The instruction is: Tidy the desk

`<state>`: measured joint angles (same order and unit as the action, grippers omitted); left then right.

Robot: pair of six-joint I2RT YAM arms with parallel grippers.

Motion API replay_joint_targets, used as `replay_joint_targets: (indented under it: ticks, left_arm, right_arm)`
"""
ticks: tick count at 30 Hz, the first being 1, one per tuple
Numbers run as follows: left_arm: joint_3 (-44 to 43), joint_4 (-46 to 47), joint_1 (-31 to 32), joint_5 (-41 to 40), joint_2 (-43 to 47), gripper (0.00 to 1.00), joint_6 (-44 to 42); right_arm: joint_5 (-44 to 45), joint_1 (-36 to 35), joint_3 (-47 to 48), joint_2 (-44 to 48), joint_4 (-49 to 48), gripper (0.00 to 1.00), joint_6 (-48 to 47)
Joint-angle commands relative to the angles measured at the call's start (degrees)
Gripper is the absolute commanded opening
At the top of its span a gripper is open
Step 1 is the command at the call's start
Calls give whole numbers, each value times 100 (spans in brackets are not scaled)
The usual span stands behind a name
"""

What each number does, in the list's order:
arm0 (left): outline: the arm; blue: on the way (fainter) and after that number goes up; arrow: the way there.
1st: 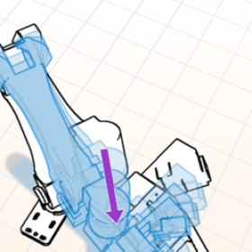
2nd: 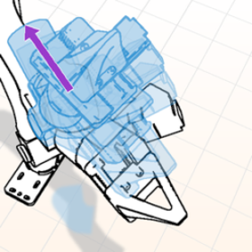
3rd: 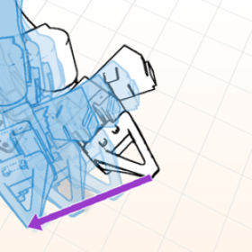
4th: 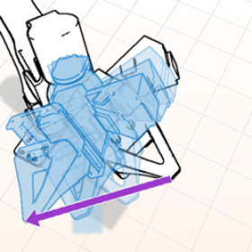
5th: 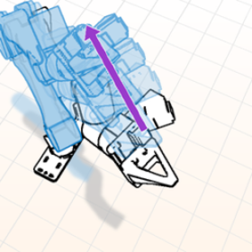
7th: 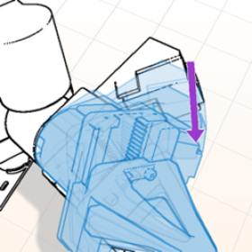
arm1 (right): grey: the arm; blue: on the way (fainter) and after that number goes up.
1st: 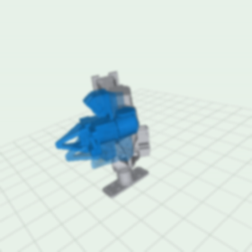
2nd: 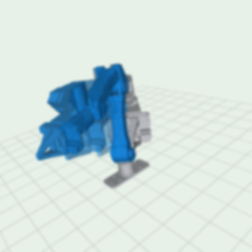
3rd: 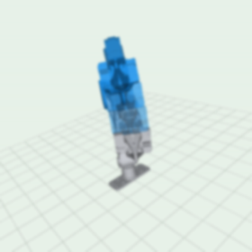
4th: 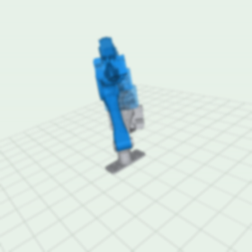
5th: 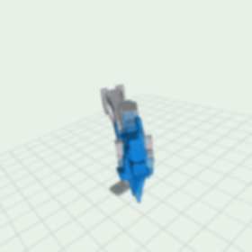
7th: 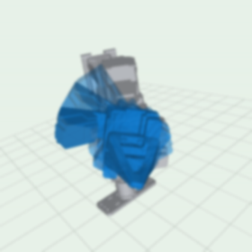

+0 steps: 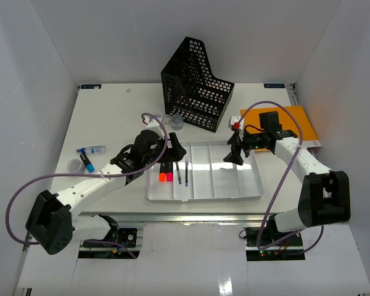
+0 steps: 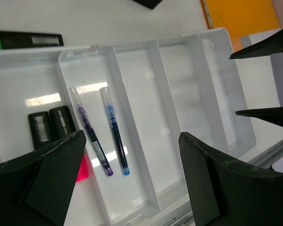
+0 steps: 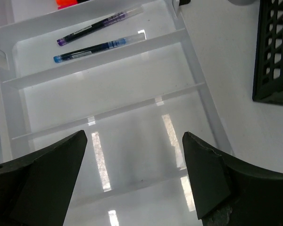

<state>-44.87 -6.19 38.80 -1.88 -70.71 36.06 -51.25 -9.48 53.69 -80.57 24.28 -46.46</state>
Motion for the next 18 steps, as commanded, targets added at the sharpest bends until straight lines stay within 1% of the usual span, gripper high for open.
replay_joint_targets:
  ticks: [1,2,4,6,8,10,11,13,18]
  left_arm:
    - [-402,-856,-364,-630,491,92,-1068]
    - [-426,-971,-516,-637,547,92,-1207]
    - [-413,-1122,-798,-562,674,92,-1335]
    - [-393,-1261,-1050,-435,786,92,-1413]
    - [-436,-1374,-1302,-339,899,92,-1506]
    - [-518,-1497,-1441,-361,952,92,-1629]
    - [-542,-1543,-1468,-392,993,92,-1698]
    - [-540,-1622,-1508,-474,1043,92,-1824]
    - [-297,-1640,-1620,-643,1258,92,-1924]
  right_arm:
    - [446,-655,899,-587,691,90,-2203]
    - [538,-795,1090,-823,800,91,-2676]
    - [831,-987,1553,-1412,855,91,-3006]
    - [1164,-1106,2312,-1937,1021,91,-3187]
    - [1395,-1218,2833,-2548,1151,90,-3297]
    - [1523,-1307,3410,-2900,1291,88,-3332]
    - [1592,-1343,3575,-3168,1357,87,-3363]
    - [1716,-1435,3905,-3391,1467,85,-3378]
    - [1886,-1617,4102,-3852,1590,77,-3329]
